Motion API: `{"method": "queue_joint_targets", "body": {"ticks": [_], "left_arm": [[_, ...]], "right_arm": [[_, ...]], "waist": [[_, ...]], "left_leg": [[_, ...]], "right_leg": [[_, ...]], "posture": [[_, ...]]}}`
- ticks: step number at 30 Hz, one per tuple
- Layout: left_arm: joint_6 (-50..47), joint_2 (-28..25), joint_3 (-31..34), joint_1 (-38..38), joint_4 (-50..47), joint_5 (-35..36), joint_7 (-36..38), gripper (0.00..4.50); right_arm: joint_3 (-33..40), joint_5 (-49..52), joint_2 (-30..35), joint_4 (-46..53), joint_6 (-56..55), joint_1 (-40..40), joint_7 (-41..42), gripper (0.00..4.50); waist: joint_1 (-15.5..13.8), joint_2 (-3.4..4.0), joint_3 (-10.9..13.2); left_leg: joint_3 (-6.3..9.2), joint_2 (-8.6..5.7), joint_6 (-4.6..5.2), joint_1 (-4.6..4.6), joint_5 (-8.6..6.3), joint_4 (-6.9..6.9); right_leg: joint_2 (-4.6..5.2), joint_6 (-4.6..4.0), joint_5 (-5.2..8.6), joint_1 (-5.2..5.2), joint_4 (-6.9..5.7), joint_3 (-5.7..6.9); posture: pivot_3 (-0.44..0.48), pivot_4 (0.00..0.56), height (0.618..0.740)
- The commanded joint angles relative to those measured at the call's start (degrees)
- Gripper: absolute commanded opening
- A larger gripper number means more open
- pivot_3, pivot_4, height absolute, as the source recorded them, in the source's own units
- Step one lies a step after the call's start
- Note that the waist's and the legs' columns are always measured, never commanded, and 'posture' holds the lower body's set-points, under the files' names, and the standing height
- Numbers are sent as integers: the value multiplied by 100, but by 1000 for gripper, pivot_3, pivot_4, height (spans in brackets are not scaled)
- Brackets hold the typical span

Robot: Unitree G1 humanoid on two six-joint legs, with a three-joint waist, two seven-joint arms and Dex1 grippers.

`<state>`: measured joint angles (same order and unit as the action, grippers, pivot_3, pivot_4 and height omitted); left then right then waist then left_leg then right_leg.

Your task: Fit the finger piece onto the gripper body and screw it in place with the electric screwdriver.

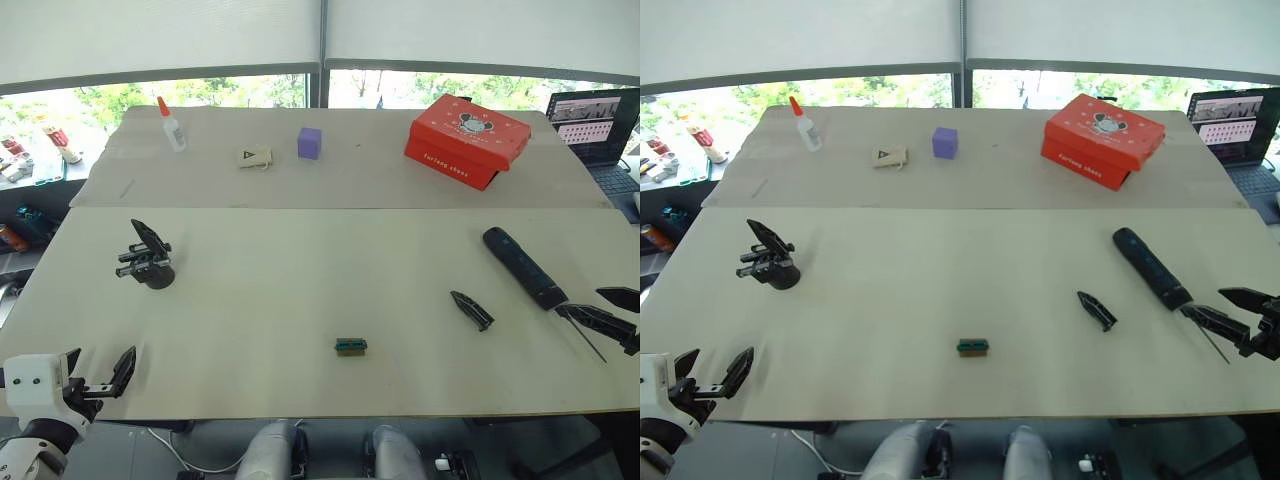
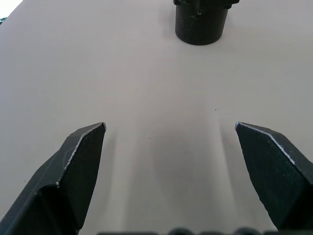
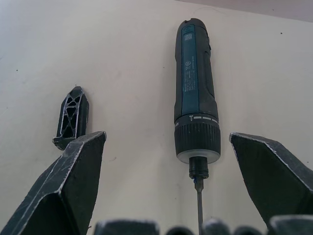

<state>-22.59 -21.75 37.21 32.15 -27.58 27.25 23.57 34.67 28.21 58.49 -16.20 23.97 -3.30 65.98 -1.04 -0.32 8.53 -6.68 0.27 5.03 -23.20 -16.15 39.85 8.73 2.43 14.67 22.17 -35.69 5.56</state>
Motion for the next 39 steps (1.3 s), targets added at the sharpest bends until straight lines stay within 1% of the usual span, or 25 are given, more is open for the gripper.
{"method": "queue_joint_targets", "body": {"ticks": [1,4,7,8,10,11,13,18,22,27,32,36,39], "left_arm": [[-58,130,-1,-27,-377,32,-282,4483],[-298,421,-180,-309,-633,6,-862,4483],[-355,488,-332,-431,-674,-130,-1021,4483],[-368,492,-363,-458,-669,-154,-1054,4483],[-262,596,-429,-689,-468,-236,-1244,4483],[-162,567,-594,-855,-303,-390,-1258,4483],[-41,545,-820,-1086,-99,-575,-1242,4483],[59,477,-1039,-1523,296,-774,-1237,4483],[78,369,-1109,-1865,612,-864,-1195,4483],[155,204,-1249,-2188,965,-989,-1059,4483],[225,-32,-1086,-2378,1309,-866,-834,4483],[298,-491,-1181,-2670,1789,-865,-324,4483],[268,-778,-1096,-2791,2055,-797,-52,4483]], "right_arm": [[-63,115,-84,372,54,252,-167,4500],[-549,332,-301,1246,274,863,-418,4500],[-990,553,-314,1834,614,1388,-326,4500],[-1071,590,-315,1920,694,1485,-322,4500],[-1522,781,-332,2205,972,2013,-208,4500],[-1821,812,-411,2285,1034,2364,-108,4500],[-2201,876,-507,2362,1116,2792,71,4500],[-2726,1035,-751,2590,1242,3317,323,4500],[-2968,918,-993,2591,1053,3492,361,4500],[-3040,864,-1115,2616,960,3452,347,4500],[-2985,930,-1153,2759,1000,3308,270,4500],[-2975,938,-1166,2803,1006,3264,221,4500],[-2941,957,-1143,2828,1021,3236,209,4500]], "waist": [[5,0,0],[62,3,-2],[57,12,-2],[49,12,-2],[24,10,-2],[18,10,-1],[-13,8,0],[-37,-6,-2],[-24,-6,-2],[-15,-6,-2],[8,-6,-2],[8,-6,-2],[27,-6,-2]], "left_leg": [[0,0,0,0,0,0],[0,3,-1,2,0,0],[-1,9,-8,2,4,0],[0,9,-10,1,4,-2],[3,12,-14,1,1,-1],[1,10,-13,-1,1,1],[-1,6,-12,-6,2,10],[2,6,-2,-9,-5,24],[1,6,-4,-10,-4,23],[1,5,-5,-10,-3,24],[-1,4,-7,-10,-2,23],[-1,3,-11,-9,1,23],[-1,0,-11,-9,1,22]], "right_leg": [[0,0,0,0,0,-1],[7,0,0,-1,0,-8],[9,-1,-1,7,-11,-8],[-16,-2,-1,8,-11,-6],[-24,-3,0,2,-6,-2],[-27,-2,0,4,-3,6],[-25,-2,0,4,-7,21],[-18,-1,-2,1,-7,26],[-19,0,-2,3,-10,27],[-21,1,-2,3,-14,33],[-24,2,-3,4,-15,37],[-24,2,-3,4,-18,41],[-26,3,-3,5,-19,41]], "posture": [[0,150,740],[0,150,740],[0,150,740],[0,150,740],[0,150,740],[0,150,740],[0,150,740],[0,150,740],[0,150,740],[0,150,740],[0,150,740],[0,150,740],[0,150,740]]}}
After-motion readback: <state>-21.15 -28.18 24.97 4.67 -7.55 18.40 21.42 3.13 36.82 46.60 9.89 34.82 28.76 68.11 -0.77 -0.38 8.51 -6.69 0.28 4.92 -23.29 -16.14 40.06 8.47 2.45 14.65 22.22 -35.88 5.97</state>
